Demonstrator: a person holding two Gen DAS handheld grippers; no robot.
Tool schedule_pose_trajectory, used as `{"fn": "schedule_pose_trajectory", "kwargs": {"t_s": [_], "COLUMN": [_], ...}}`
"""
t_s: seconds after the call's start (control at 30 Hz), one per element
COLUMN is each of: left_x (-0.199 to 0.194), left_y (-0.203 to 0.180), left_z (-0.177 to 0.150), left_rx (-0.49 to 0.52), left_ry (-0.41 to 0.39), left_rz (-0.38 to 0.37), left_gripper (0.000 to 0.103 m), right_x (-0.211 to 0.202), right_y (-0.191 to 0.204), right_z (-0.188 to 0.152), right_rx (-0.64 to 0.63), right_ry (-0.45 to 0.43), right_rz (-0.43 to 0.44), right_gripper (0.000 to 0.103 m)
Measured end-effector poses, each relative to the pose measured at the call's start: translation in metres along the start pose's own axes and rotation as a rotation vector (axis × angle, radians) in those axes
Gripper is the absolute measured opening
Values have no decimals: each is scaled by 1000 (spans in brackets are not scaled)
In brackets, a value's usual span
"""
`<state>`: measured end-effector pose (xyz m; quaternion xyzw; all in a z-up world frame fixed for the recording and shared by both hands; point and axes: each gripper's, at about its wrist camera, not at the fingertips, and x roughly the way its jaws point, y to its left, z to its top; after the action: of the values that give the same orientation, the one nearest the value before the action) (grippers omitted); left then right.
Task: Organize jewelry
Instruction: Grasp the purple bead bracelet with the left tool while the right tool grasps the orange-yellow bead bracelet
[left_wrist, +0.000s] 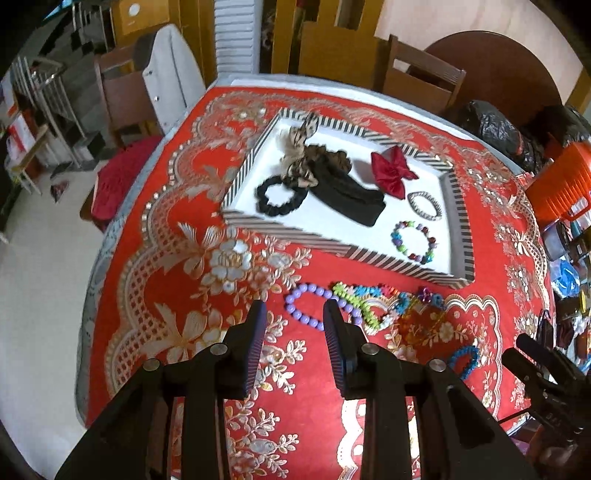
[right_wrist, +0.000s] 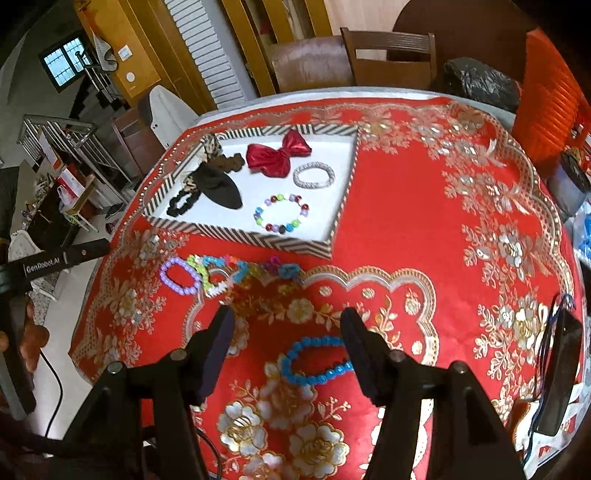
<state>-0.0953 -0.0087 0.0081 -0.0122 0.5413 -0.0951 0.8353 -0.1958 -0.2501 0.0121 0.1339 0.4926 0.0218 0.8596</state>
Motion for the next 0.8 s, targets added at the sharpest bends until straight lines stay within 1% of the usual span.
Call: {"fn": "schedule_pose_trajectory", "kwargs": {"t_s": [0.13,0.3,0.43,0.57,0.73,0.8], "left_x": [14,25,40,57,73,79], "left_y": [2,0,0,3,11,14], "left_z": [-5,-6,-3,-2,0,1], "left_rx": [-15,-8,-18,-41,-69,-69], "left_ry": [53,81,111,155,183,193], "left_rz": [-13,-23,-32,-51,-79,-64], "left_gripper": [18,18,18,18,18,18], "right_x": [10,18,24,40,70,79], "right_y": [-13,-21,-16,-11,3,6], "right_z": [-10,-14,-6,5,18,20], "right_rx": [35,45,26,11,-34,-36], "right_ry": [29,37,20,27,64,72], "right_rz": [-8,-23,-33,-25,-37,-43], "right_gripper": [62,62,62,62,61,61]}}
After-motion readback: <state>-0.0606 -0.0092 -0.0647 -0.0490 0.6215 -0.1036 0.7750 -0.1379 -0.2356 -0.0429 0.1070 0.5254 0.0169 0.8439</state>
